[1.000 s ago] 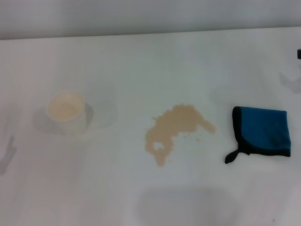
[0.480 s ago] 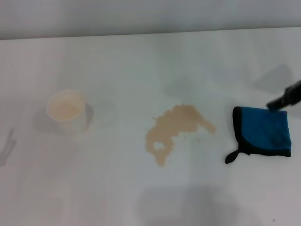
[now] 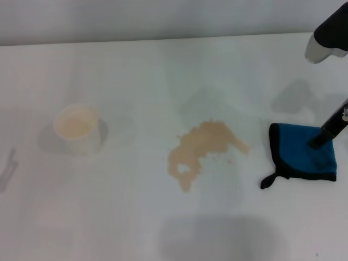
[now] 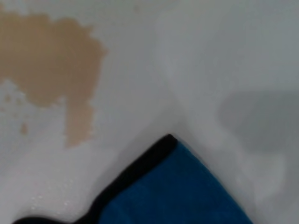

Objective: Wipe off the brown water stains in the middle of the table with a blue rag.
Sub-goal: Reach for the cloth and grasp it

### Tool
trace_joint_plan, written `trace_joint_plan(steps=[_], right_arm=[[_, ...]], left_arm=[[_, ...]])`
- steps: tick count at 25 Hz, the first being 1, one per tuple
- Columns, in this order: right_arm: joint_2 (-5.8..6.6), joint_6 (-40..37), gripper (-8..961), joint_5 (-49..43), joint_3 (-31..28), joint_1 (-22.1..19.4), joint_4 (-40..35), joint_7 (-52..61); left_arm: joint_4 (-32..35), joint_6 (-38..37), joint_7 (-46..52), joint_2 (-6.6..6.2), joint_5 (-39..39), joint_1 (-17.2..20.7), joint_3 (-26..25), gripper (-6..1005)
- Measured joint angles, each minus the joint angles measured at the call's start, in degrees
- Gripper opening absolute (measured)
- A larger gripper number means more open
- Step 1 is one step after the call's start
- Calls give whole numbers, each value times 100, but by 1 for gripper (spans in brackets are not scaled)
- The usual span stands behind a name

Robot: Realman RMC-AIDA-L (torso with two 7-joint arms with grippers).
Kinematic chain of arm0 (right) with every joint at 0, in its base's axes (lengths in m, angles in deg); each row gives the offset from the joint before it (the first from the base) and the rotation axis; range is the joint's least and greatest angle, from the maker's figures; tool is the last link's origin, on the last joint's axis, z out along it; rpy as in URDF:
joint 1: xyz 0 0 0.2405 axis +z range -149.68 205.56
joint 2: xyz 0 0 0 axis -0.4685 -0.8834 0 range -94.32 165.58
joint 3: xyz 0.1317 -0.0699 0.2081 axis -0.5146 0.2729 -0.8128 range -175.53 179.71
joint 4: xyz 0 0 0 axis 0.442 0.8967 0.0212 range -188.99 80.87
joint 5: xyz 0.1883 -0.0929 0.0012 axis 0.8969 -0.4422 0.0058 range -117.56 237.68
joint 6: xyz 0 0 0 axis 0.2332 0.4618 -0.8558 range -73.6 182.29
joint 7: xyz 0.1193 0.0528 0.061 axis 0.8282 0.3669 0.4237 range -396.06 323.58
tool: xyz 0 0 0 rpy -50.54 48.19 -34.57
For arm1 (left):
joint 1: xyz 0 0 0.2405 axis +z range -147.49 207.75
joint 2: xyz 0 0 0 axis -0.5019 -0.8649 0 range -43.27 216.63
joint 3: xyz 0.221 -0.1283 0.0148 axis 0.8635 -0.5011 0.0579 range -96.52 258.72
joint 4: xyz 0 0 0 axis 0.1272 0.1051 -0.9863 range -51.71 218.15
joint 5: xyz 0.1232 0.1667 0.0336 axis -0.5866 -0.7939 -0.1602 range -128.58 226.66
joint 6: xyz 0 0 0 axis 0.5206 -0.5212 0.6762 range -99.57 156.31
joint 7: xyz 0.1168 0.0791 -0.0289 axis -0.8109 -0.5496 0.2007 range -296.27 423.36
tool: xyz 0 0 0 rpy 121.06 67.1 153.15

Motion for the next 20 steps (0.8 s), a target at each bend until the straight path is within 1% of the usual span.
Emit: trace_joint_plan(steps=[3,7,15,19,20], right_arm=[[19,-128,768,-205,-1,90,243,43],[14,-217,768,-428,-3,113,381,47],[22,-490,767,-459,4,147,586,51],[-4,-687,766,-462,9,193,720,52],[-7,-719,749,-462,10,212,771,51]], left_arm=[[-1,31,-3,16,-6,26,1,877],[-41,94,-3,21,-13,37,17,878],[-11,109,-3,22,-36,16,32,877],[-10,112,-3,22,-37,-9,32,877],[-10,113,-3,22,-37,-15,33,877]])
